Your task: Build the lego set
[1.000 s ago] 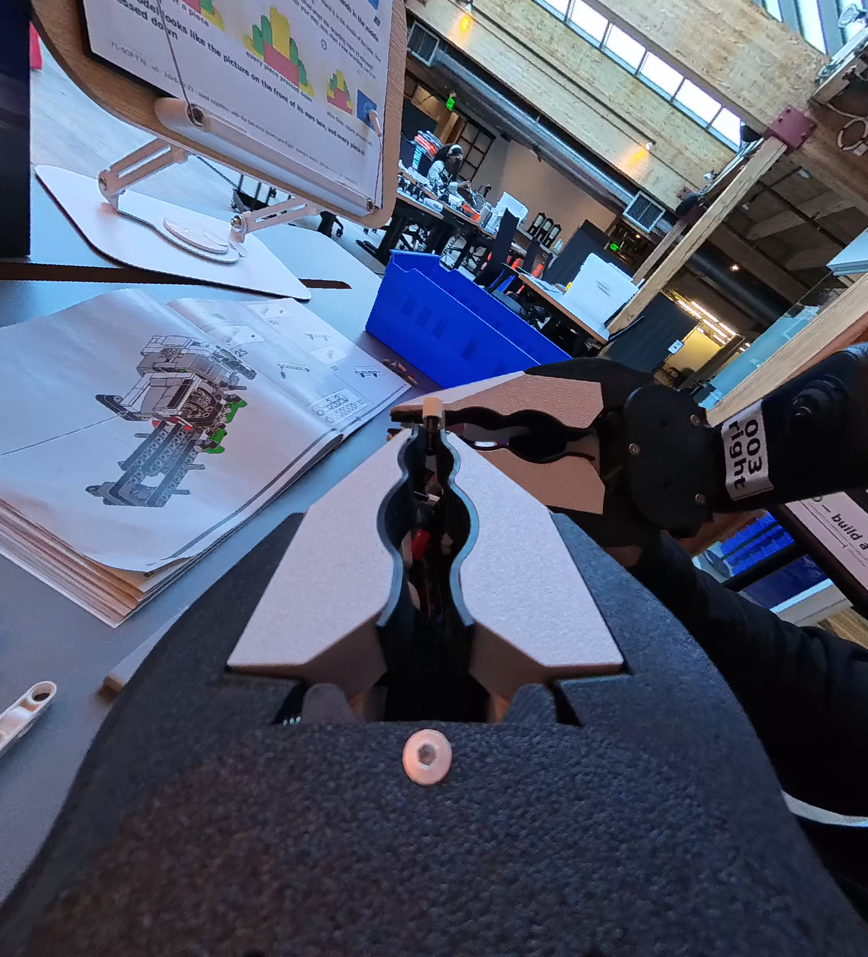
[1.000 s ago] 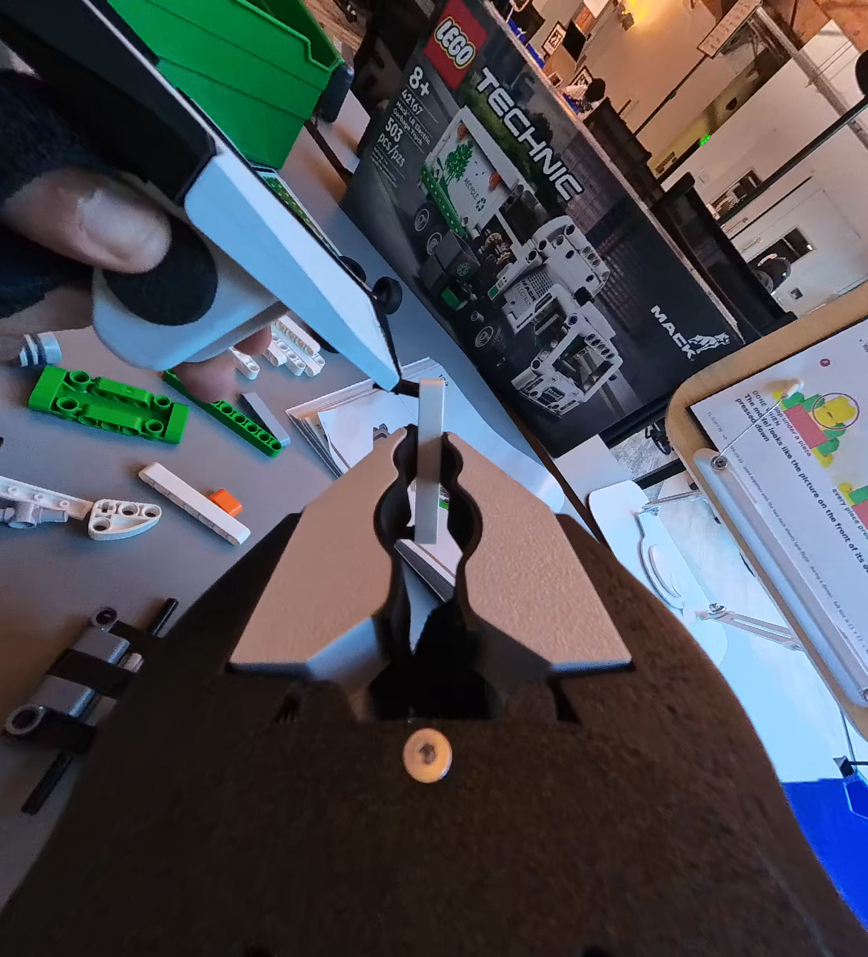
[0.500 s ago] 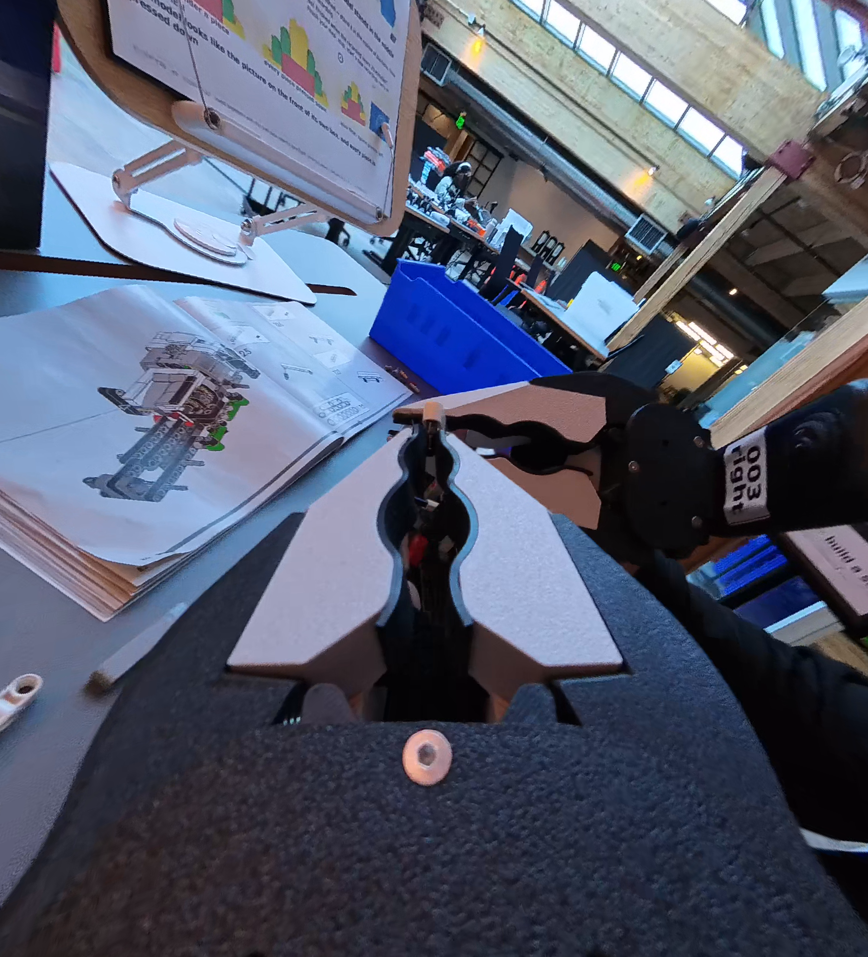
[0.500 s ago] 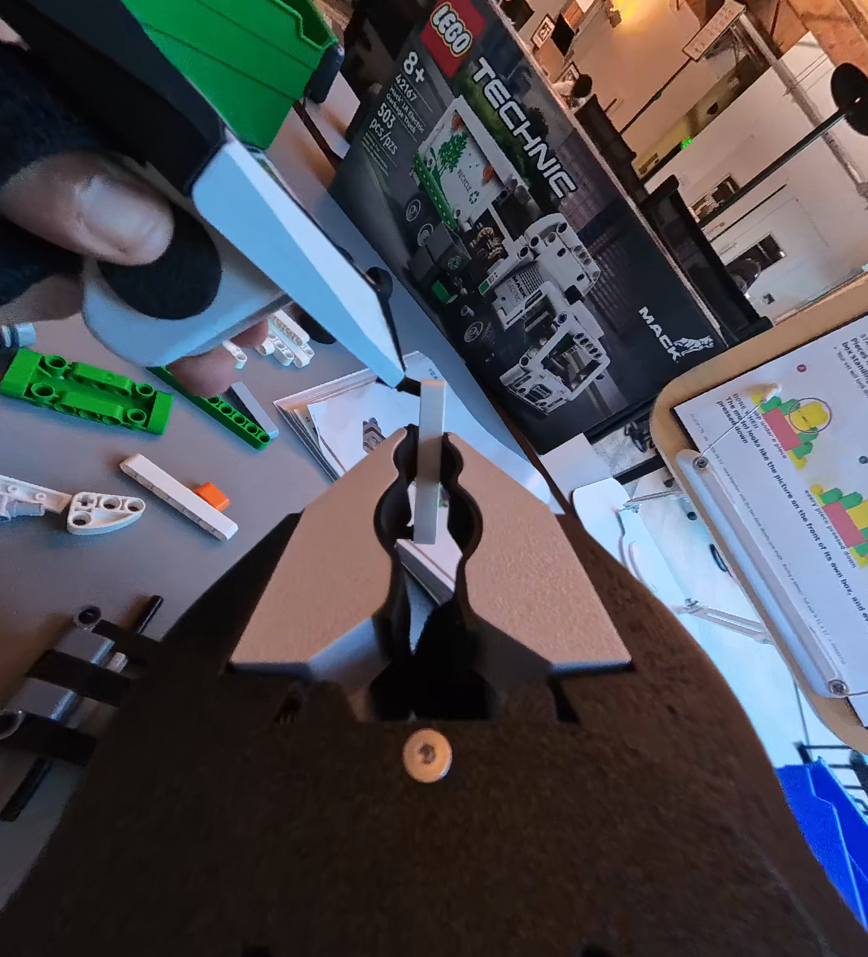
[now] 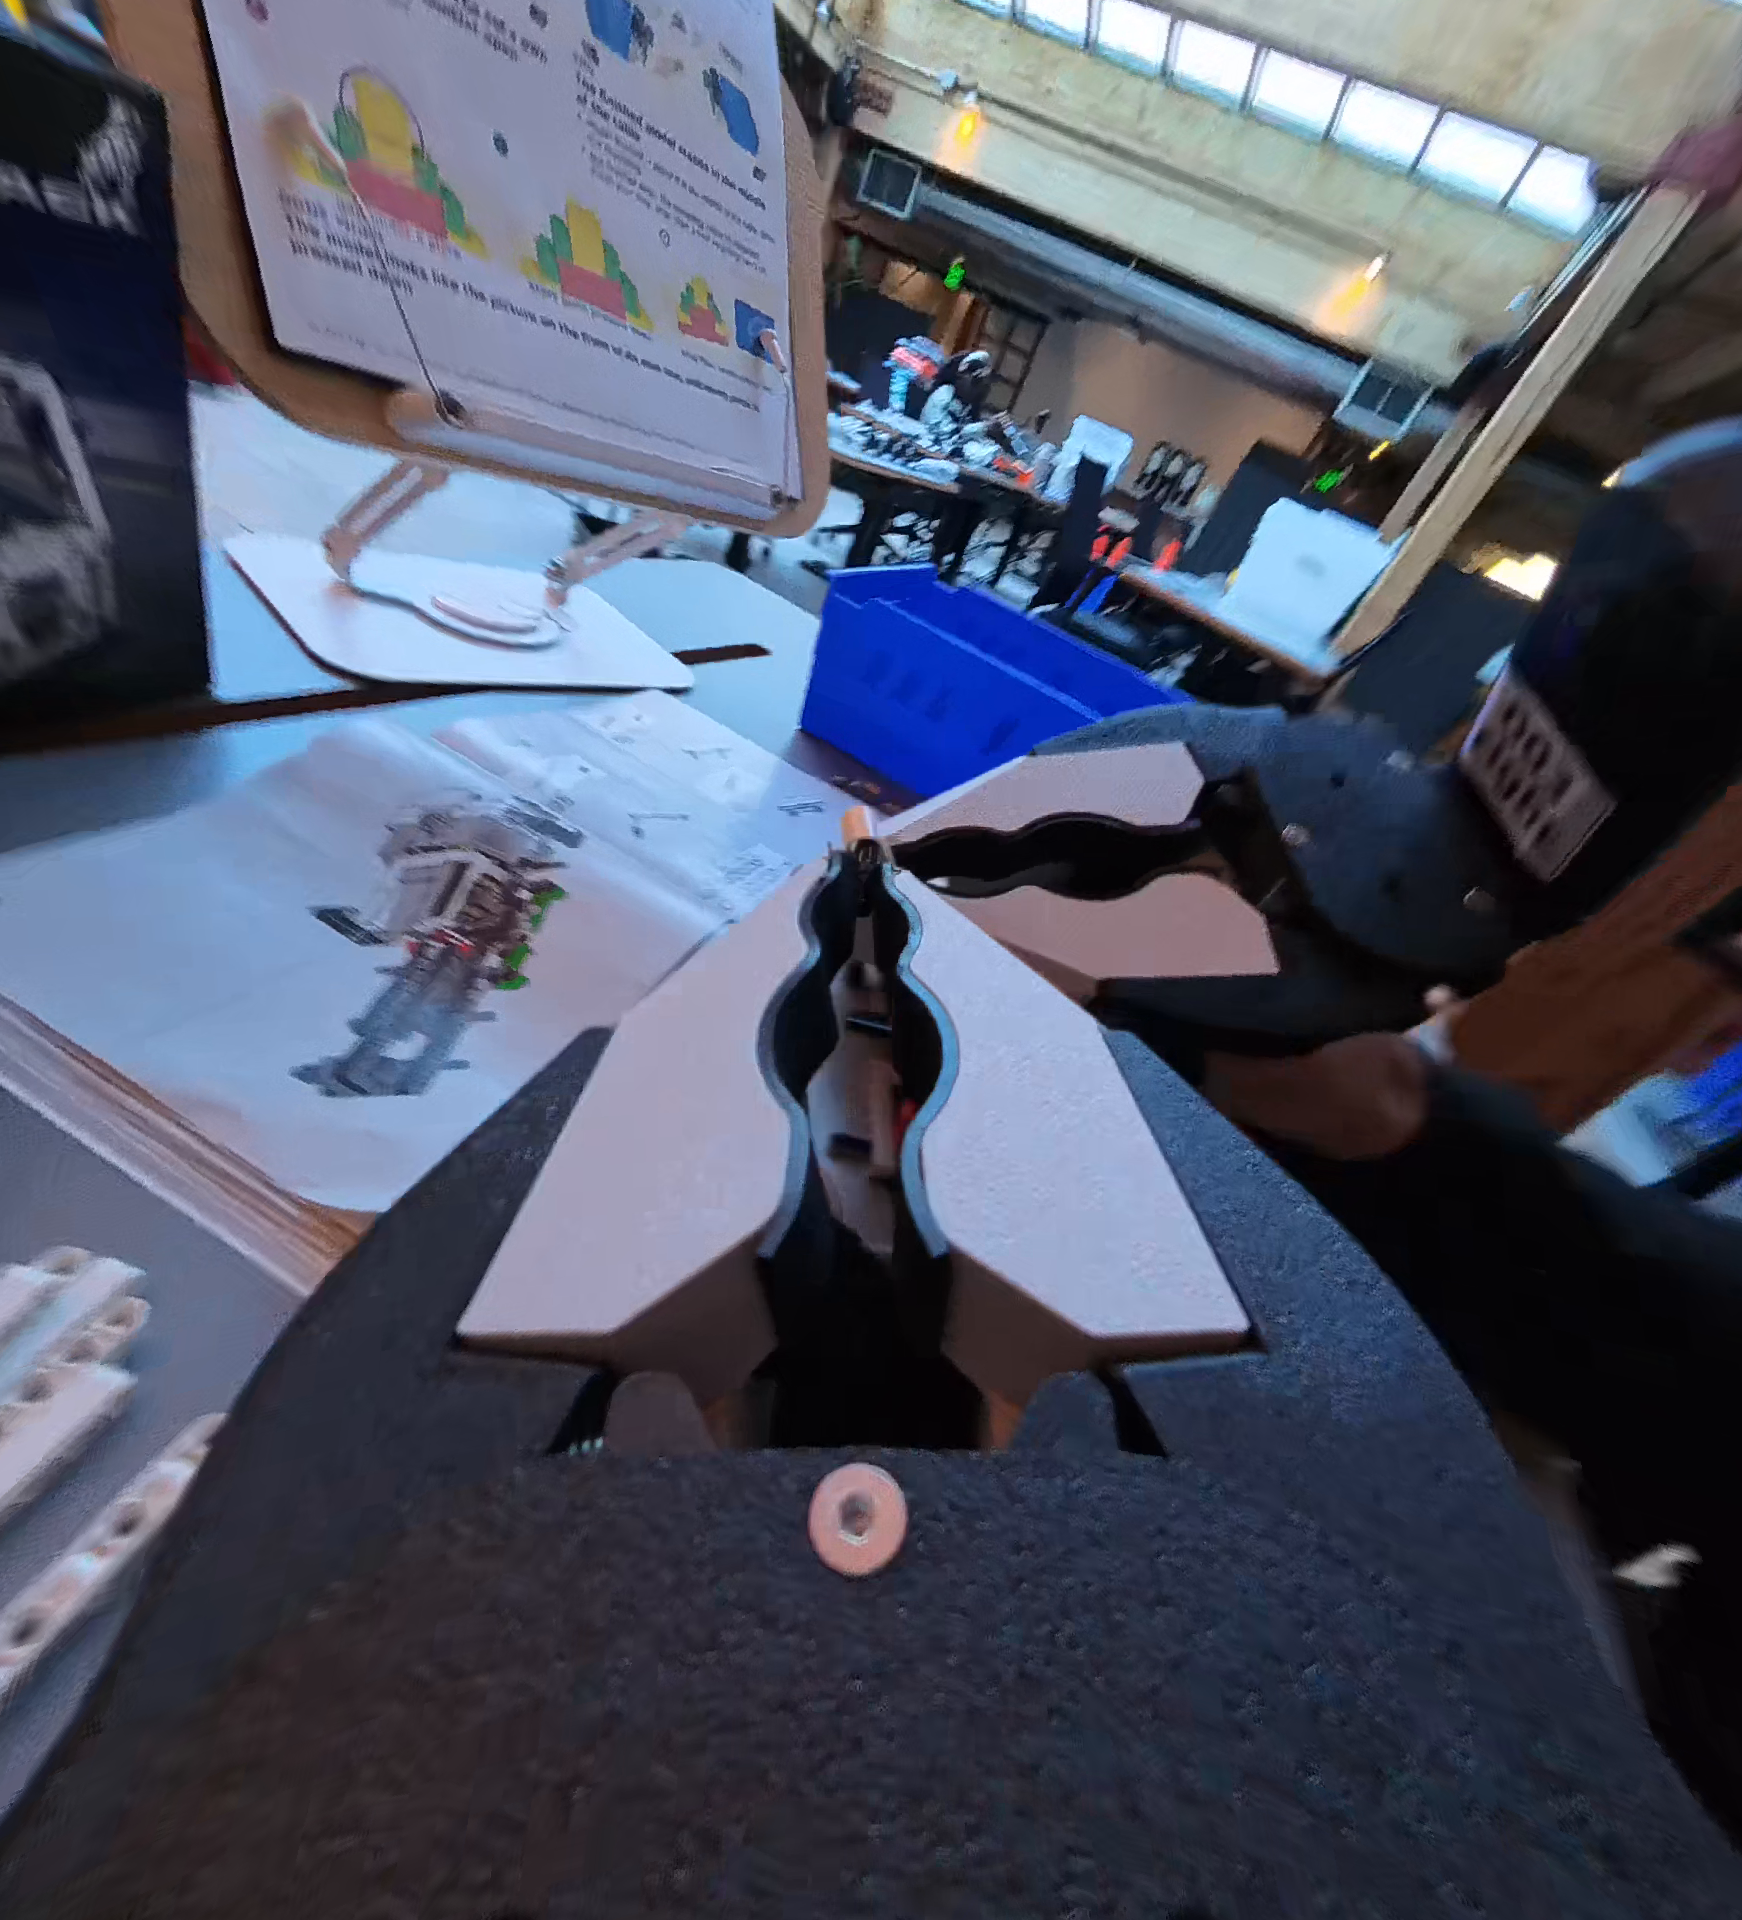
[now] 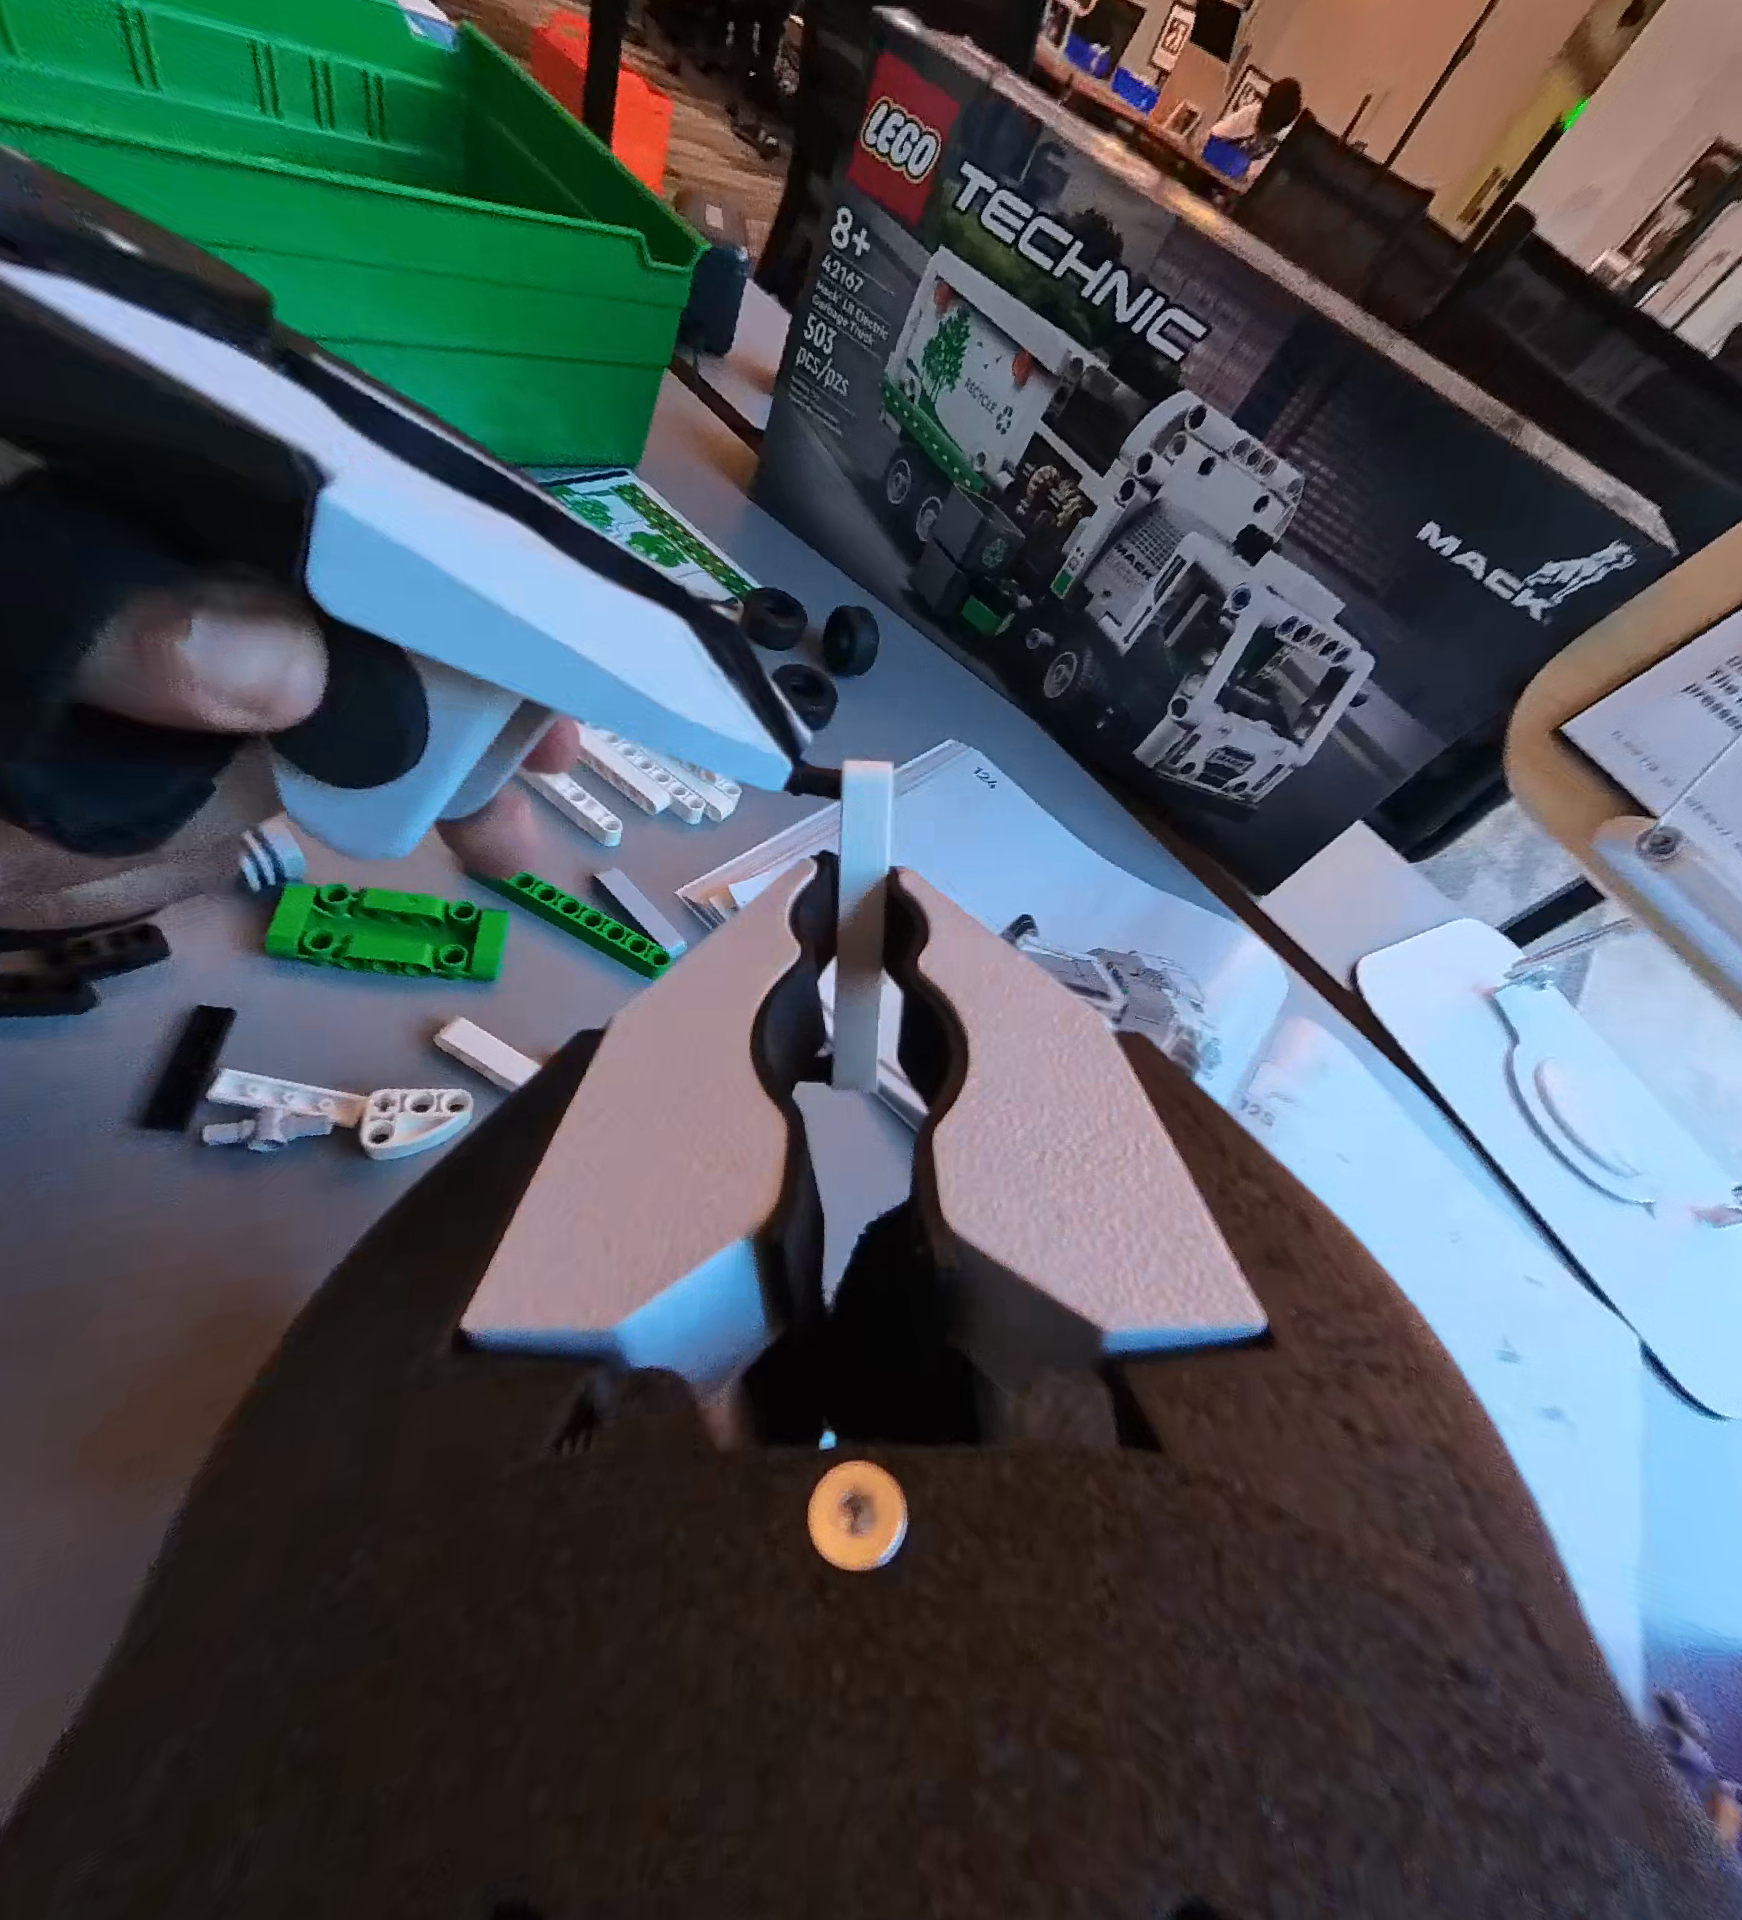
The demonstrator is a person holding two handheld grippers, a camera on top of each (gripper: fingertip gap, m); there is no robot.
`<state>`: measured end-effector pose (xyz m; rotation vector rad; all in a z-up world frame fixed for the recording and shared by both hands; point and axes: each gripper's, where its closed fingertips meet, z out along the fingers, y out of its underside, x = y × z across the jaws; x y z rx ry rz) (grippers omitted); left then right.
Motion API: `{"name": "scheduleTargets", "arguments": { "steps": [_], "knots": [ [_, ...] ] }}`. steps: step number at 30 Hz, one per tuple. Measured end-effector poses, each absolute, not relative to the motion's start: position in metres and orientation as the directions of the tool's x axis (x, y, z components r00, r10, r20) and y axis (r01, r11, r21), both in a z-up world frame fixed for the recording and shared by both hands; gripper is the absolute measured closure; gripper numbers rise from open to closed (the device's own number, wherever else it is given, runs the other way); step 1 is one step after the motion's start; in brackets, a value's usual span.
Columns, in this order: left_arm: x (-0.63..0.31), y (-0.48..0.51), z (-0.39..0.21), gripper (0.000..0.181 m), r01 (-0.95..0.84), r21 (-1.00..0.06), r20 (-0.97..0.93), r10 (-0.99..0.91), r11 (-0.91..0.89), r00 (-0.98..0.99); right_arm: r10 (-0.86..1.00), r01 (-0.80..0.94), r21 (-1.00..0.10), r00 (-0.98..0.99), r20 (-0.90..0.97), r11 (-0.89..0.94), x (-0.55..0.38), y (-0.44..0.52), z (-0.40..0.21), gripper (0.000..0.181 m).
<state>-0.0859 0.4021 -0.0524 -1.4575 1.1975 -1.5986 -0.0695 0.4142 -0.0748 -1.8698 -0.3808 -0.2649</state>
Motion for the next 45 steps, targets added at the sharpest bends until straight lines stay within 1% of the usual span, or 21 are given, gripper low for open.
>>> {"name": "scheduleTargets", "arguments": {
  "steps": [3,6,10,13,17,19,21,25,28,32,37,40,42,44,45],
  "knots": [
    [-0.086,0.402,-0.054,0.181,-0.107,-0.986,0.133,-0.988,-0.125,-0.074,0.146,0.353,-0.881,0.935,0.323,-0.316,-0.070,0.413,-0.076,0.175],
    [-0.085,0.403,-0.055,0.181,-0.137,-0.984,-0.115,-0.993,0.111,0.024,0.153,0.324,-0.885,0.945,0.288,-0.334,-0.071,0.413,-0.079,0.174],
    [-0.084,0.404,-0.058,0.180,-0.175,-0.956,-0.252,-0.964,0.234,0.089,0.156,0.306,-0.885,0.951,0.267,-0.350,-0.070,0.413,-0.081,0.175],
    [-0.083,0.404,-0.059,0.180,-0.200,-0.914,-0.382,-0.915,0.352,0.131,0.164,0.278,-0.890,0.959,0.233,-0.363,-0.071,0.412,-0.082,0.175],
    [-0.083,0.404,-0.058,0.181,-0.205,-0.878,-0.466,-0.872,0.434,0.150,0.191,0.215,-0.906,0.970,0.153,-0.365,-0.074,0.411,-0.082,0.175],
    [-0.082,0.404,-0.059,0.181,-0.218,-0.874,-0.472,-0.867,0.435,0.160,0.179,0.238,-0.898,0.967,0.182,-0.370,-0.072,0.411,-0.083,0.175],
    [-0.081,0.404,-0.060,0.181,-0.209,-0.905,-0.405,-0.901,0.371,0.152,0.158,0.299,-0.880,0.953,0.258,-0.368,-0.068,0.411,-0.084,0.174],
    [-0.080,0.404,-0.057,0.181,-0.171,-0.947,-0.297,-0.943,0.271,0.147,0.134,0.324,-0.877,0.946,0.296,-0.354,-0.067,0.411,-0.080,0.175],
    [-0.079,0.403,-0.057,0.181,-0.164,-0.953,-0.277,-0.950,0.253,0.145,0.148,0.274,-0.894,0.960,0.236,-0.354,-0.068,0.411,-0.080,0.175],
    [-0.077,0.398,-0.059,0.181,-0.170,-0.938,-0.325,-0.937,0.302,0.128,0.170,0.220,-0.910,0.971,0.169,-0.350,-0.070,0.412,-0.080,0.175],
    [-0.079,0.389,-0.057,0.181,-0.168,-0.920,-0.374,-0.921,0.353,0.108,0.155,0.272,-0.889,0.961,0.230,-0.367,-0.068,0.412,-0.084,0.175],
    [-0.090,0.390,-0.049,0.181,-0.150,-0.928,-0.358,-0.928,0.342,0.100,0.117,0.249,-0.906,0.968,0.222,-0.342,-0.052,0.403,-0.070,0.175],
    [-0.094,0.392,-0.048,0.181,-0.144,-0.944,-0.307,-0.950,0.296,0.064,0.116,0.230,-0.921,0.972,0.203,-0.314,-0.044,0.395,-0.059,0.175],
    [-0.094,0.392,-0.051,0.181,-0.141,-0.958,-0.256,-0.966,0.249,0.035,0.118,0.222,-0.923,0.974,0.195,-0.315,-0.039,0.385,-0.060,0.175],
    [-0.093,0.391,-0.054,0.181,-0.152,-0.954,-0.264,-0.964,0.259,0.013,0.123,0.231,-0.919,0.972,0.202,-0.318,-0.038,0.380,-0.063,0.175]
  ]
}}
